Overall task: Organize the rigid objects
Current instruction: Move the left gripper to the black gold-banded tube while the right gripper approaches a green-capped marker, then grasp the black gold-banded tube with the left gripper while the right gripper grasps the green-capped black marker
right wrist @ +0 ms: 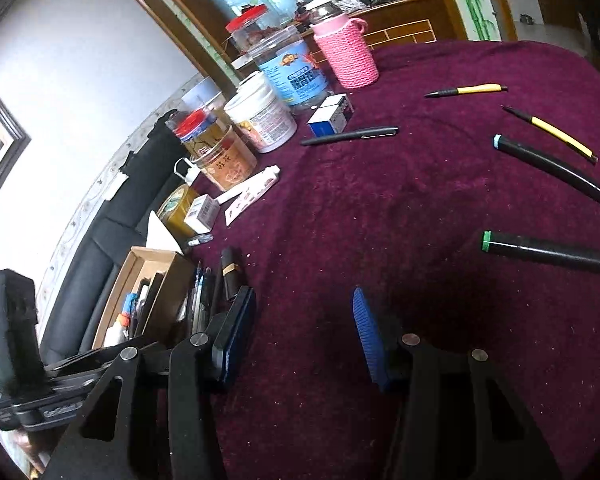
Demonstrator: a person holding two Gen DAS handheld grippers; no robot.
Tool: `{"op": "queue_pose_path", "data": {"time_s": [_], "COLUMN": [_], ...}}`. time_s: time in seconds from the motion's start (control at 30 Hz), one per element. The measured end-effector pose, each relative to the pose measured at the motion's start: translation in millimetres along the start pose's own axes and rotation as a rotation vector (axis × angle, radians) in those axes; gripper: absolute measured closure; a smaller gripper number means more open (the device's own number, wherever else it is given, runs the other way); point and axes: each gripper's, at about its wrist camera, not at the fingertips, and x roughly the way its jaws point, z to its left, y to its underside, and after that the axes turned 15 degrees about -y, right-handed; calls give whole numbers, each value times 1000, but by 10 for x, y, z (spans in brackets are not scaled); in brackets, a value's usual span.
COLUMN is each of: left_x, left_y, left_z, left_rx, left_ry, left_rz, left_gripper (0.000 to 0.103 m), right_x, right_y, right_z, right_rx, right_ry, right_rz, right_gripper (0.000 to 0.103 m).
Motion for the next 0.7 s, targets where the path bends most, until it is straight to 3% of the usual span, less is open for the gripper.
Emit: {"op": "queue_pose_path", "data": {"time_s": [0.1,0.17,0.37,0.47,0.53,0.7], "left_x": [115,282,735,817,825,743], "left_y": [-192,-342,-537,-572,-569,-432], "left_z": [-87,-143,-239,-276,-308,-251], "left_rx": [-12,-34,-68,-58,-38,-23], "left_ry": [-27,-23,-110,-140,-167,-157], "left_rz": [2,40,133,122,111,106], "left_gripper": [49,49,53,65,79,88], "right_x": [-34,-70,-194,-220,-224,-328], "right_y": [-13,-31,-102,-118,-129,-173], "right_z": [-42,-77,-284,-325,-343,-457], "right_rx": [15,25,92,106,108,132], "right_ry": [10,14,13,10,32,46], "right_rz": [-12,-21,-51,-58,-62,-94], "right_gripper": [58,58,58,58,58,58]}}
